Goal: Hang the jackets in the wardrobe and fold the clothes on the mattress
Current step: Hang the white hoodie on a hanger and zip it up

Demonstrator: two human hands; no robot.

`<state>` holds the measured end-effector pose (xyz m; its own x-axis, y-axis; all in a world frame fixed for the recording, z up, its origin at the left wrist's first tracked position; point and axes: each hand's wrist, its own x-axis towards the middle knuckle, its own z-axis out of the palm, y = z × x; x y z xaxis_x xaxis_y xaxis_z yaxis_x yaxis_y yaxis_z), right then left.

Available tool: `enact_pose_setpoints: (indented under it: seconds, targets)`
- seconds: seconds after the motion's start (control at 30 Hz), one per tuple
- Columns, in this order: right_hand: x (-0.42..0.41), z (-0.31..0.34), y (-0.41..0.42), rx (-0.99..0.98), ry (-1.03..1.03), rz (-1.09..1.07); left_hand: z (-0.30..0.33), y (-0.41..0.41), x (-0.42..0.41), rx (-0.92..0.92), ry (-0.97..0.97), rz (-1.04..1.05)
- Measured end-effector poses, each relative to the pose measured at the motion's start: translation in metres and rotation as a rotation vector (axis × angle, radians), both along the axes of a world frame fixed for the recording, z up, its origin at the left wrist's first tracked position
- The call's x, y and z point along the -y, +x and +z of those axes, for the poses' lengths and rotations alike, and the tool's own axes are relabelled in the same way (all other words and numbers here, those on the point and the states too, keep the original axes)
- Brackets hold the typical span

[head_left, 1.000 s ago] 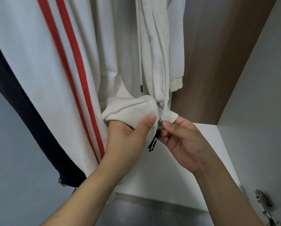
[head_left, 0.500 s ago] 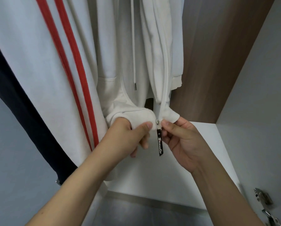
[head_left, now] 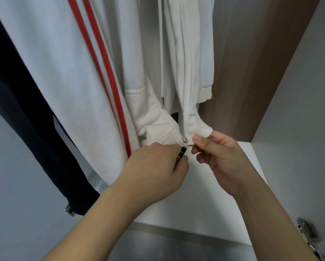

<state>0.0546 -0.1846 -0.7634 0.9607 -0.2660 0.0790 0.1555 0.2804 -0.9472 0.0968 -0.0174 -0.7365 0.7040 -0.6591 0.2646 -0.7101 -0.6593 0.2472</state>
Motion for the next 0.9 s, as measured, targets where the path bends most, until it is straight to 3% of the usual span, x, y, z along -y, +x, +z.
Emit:
enact_pose_setpoints:
  seconds: [0.17, 0.43, 0.7, 0.9]
  targets:
    - [0.009, -0.003, 0.000, 0.004, -0.080, -0.059, 0.012, 0.015, -0.009, 0.046, -0.060, -0.058]
    - [-0.006, -0.007, 0.004, 0.070, -0.219, 0.115, 0.008, 0.018, -0.008, -0.040, -0.192, -0.062]
    - [0.000, -0.015, 0.005, 0.091, -0.299, -0.026, 0.000, 0.022, -0.001, -0.119, -0.257, 0.087]
    - [0.012, -0.030, 0.004, 0.066, -0.204, -0.083, 0.003, 0.028, 0.003, -0.037, -0.330, 0.271]
